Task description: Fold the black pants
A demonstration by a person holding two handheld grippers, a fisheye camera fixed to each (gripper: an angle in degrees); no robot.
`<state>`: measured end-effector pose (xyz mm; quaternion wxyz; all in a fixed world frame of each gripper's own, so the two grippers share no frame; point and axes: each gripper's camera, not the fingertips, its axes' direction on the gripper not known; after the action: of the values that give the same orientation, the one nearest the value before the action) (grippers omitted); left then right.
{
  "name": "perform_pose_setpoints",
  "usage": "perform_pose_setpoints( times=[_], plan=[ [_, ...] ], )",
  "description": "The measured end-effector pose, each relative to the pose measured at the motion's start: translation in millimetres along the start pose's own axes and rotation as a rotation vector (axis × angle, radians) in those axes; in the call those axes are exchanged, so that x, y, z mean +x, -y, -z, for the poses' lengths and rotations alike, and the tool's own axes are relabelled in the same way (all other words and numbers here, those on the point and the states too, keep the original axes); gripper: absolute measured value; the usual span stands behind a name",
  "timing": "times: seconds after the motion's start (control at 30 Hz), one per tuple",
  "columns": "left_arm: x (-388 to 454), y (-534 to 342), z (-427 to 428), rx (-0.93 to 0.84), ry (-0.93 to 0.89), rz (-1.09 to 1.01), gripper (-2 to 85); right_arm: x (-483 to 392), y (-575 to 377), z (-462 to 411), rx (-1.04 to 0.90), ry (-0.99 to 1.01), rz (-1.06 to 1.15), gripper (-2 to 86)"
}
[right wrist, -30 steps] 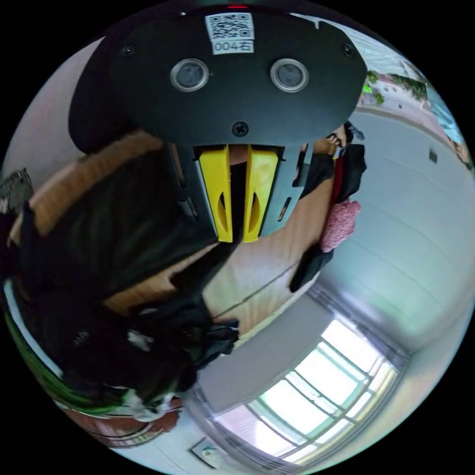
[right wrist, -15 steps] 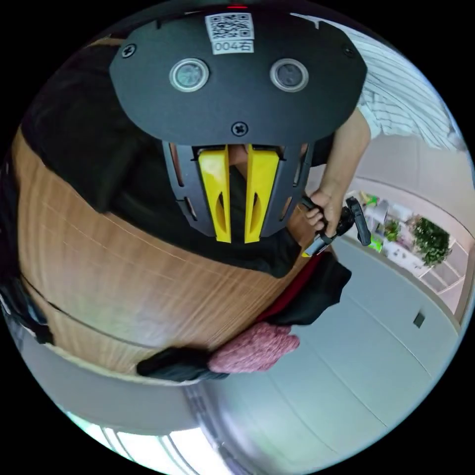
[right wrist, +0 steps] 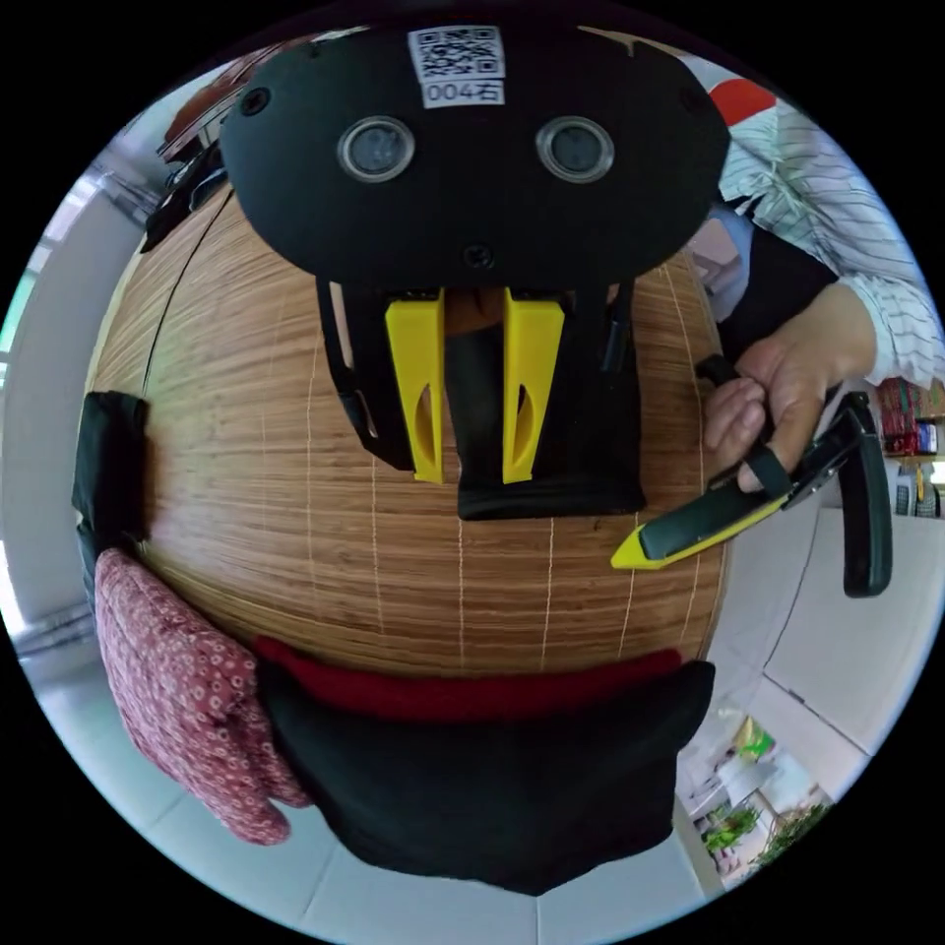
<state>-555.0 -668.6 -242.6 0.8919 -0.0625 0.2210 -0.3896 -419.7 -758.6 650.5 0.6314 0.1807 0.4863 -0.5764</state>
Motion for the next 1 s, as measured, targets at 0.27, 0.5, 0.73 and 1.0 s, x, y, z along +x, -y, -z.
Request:
perform_pose_setpoints(
  times=[0.27,0.5,0.73,1.0],
  plan=[
    [-29,10,-10,0.000,-0.007,0.007,0.2,-3,33,-33,0.015,0.135,-0.056,11.3],
    [-62,8,-21,0.003,-0.002,0.004,0.2,-35,35,-34,0.063,0.157,0.003,5.7],
    [-116,-3,-25,0.055,0.019,0.018,0.3,-45,29,2,0.176,-0.051,-0.086,3.2],
    [-175,-30,-52,0.049,0.041,-0.016,0.3,-57,23,9,0.092,-0.130,-0.090,5.7]
  ],
)
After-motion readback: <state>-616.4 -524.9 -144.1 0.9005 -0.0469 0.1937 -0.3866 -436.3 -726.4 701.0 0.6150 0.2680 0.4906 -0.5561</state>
